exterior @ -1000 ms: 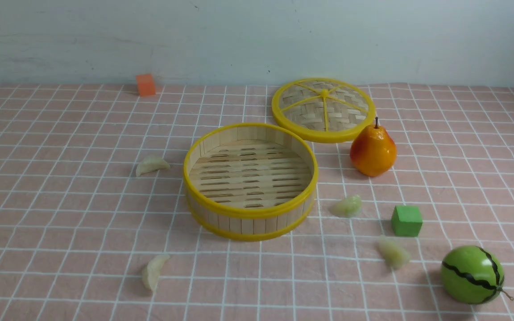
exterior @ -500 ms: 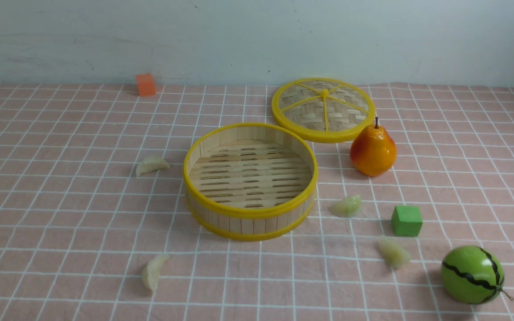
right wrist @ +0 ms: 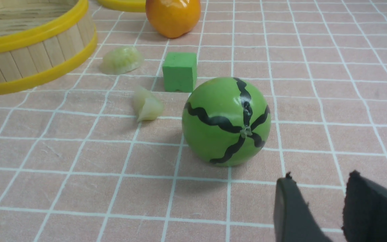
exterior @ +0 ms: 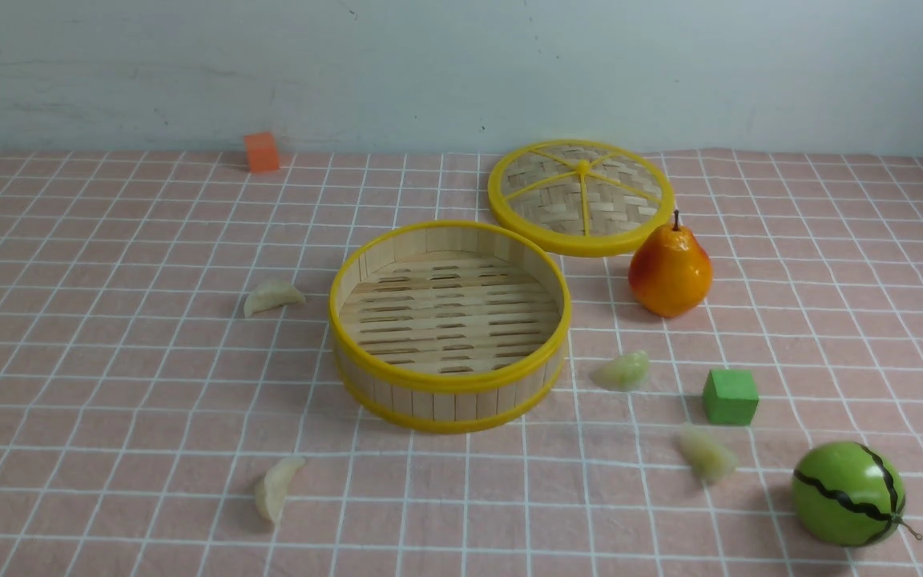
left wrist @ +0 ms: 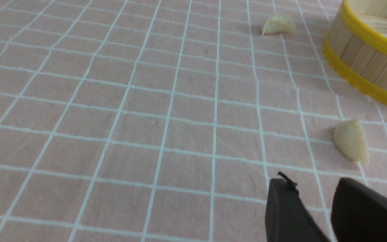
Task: Put the dumplings into the steamer on the table with the pink tablecloth.
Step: 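Reach for and grasp a dumpling on the table with the left gripper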
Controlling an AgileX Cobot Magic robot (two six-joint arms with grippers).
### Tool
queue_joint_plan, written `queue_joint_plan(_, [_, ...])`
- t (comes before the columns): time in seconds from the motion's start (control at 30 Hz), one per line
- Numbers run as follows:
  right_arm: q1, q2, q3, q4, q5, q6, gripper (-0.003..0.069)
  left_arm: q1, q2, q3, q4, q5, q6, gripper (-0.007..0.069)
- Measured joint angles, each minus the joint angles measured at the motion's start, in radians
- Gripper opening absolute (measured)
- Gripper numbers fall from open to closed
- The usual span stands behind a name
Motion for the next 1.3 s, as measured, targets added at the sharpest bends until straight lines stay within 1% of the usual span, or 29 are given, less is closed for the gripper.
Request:
queue_joint_plan(0.03, [0.000, 0.000, 0.004, -0.001, -0.018, -0.001, 0.0239, 0.000, 0.000, 0.000, -0.013, -0.038, 0.000, 0.0210])
queue_joint_plan(0.07, [0.000, 0.000, 0.004, -0.001, -0.023, -0.001, 0.0239, 0.000, 0.000, 0.000, -0.017, -0.038, 0.000, 0.0210])
queue_joint_plan(0.13, [0.000, 0.000, 0.010, -0.015, -0.133, -0.002, 0.0239, 0.000, 0.000, 0.000, -0.069, -0.185, 0.000, 0.0211])
queue_joint_plan(0.23, [0.000, 0.000, 0.010, -0.037, -0.342, -0.002, 0.0239, 0.000, 0.000, 0.000, -0.134, -0.386, 0.000, 0.0216])
queue_joint_plan(0.27, [0.000, 0.000, 0.010, -0.038, -0.356, -0.002, 0.0239, 0.000, 0.000, 0.000, -0.141, -0.411, 0.000, 0.0216])
queue_joint_plan(0.3, [0.000, 0.000, 0.010, -0.041, -0.425, -0.002, 0.0239, 0.000, 0.000, 0.000, -0.154, -0.459, 0.000, 0.0217])
queue_joint_plan(0.33, [0.000, 0.000, 0.010, -0.047, -0.545, -0.001, 0.0239, 0.000, 0.000, 0.000, -0.169, -0.561, 0.001, 0.0218])
queue_joint_plan(0.43, [0.000, 0.000, 0.010, -0.047, -0.727, 0.042, 0.0239, 0.000, 0.000, 0.000, -0.181, -0.699, -0.001, 0.0217])
queue_joint_plan(0.47, [0.000, 0.000, 0.010, -0.047, -0.739, 0.042, 0.0239, 0.000, 0.000, 0.000, -0.181, -0.707, -0.001, 0.0217])
queue_joint_plan(0.5, [0.000, 0.000, 0.010, -0.047, -0.815, 0.067, 0.0239, 0.000, 0.000, 0.000, -0.186, -0.771, -0.025, 0.0219])
queue_joint_plan(0.53, [0.000, 0.000, 0.010, -0.047, -0.823, 0.069, 0.0239, 0.000, 0.000, 0.000, -0.187, -0.786, -0.034, 0.0219])
queue_joint_plan(0.57, [0.000, 0.000, 0.010, -0.047, -0.875, 0.090, 0.0239, 0.000, 0.000, 0.000, -0.190, -0.846, -0.080, 0.0223])
queue_joint_plan(0.6, [0.000, 0.000, 0.010, -0.047, -0.879, 0.097, 0.0239, 0.000, 0.000, 0.000, -0.191, -0.873, -0.106, 0.0223])
queue_joint_plan(0.63, [0.000, 0.000, 0.010, -0.054, -0.918, 0.126, 0.0239, 0.000, 0.000, 0.000, -0.192, -0.938, -0.181, 0.0225])
queue_joint_plan(0.7, [0.000, 0.000, 0.000, -0.057, -0.928, 0.158, 0.0227, 0.000, 0.000, -0.017, -0.186, -0.984, -0.276, 0.0223])
queue_joint_plan(0.77, [0.000, 0.001, -0.045, -0.061, -0.906, 0.167, 0.0190, 0.000, 0.000, -0.084, -0.156, -0.952, -0.316, 0.0200])
queue_joint_plan(0.8, [0.000, 0.001, -0.051, -0.060, -0.901, 0.167, 0.0190, 0.000, 0.000, -0.094, -0.151, -0.944, -0.317, 0.0195])
queue_joint_plan(0.83, [0.000, 0.009, -0.082, -0.060, -0.885, 0.167, 0.0162, 0.000, 0.007, -0.155, -0.119, -0.902, -0.320, 0.0169])
queue_joint_plan(0.87, [0.000, 0.040, -0.153, -0.064, -0.839, 0.167, 0.0106, 0.000, 0.046, -0.270, -0.059, -0.822, -0.316, 0.0114])
queue_joint_plan(0.9, [0.000, 0.070, -0.201, -0.065, -0.802, 0.167, 0.0075, 0.000, 0.076, -0.330, -0.029, -0.777, -0.313, 0.0083])
queue_joint_plan(0.93, [0.000, 0.106, -0.247, -0.068, -0.759, 0.167, 0.0027, 0.000, 0.122, -0.401, 0.005, -0.718, -0.310, 0.0043])
queue_joint_plan(0.97, [0.000, 0.158, -0.299, -0.074, -0.702, 0.166, 0.0000, 0.000, 0.186, -0.477, 0.050, -0.652, -0.310, -0.0001])
queue_joint_plan(1.0, [0.000, 0.168, -0.307, -0.078, -0.691, 0.164, -0.0007, 0.000, 0.197, -0.488, 0.056, -0.643, -0.310, -0.0008])
queue_joint_plan(1.07, [0.000, 0.288, -0.389, -0.110, -0.555, 0.138, -0.0018, 0.000, 0.341, -0.596, 0.110, -0.551, -0.310, -0.0014])
queue_joint_plan(1.2, [0.000, 0.484, -0.436, -0.194, -0.348, 0.098, -0.0013, 0.000, 0.591, -0.666, 0.134, -0.485, -0.315, -0.0014])
queue_joint_plan(1.3, [0.011, 0.627, -0.436, -0.213, -0.209, 0.120, -0.0009, -0.003, 0.795, -0.700, 0.134, -0.342, -0.357, -0.0014])
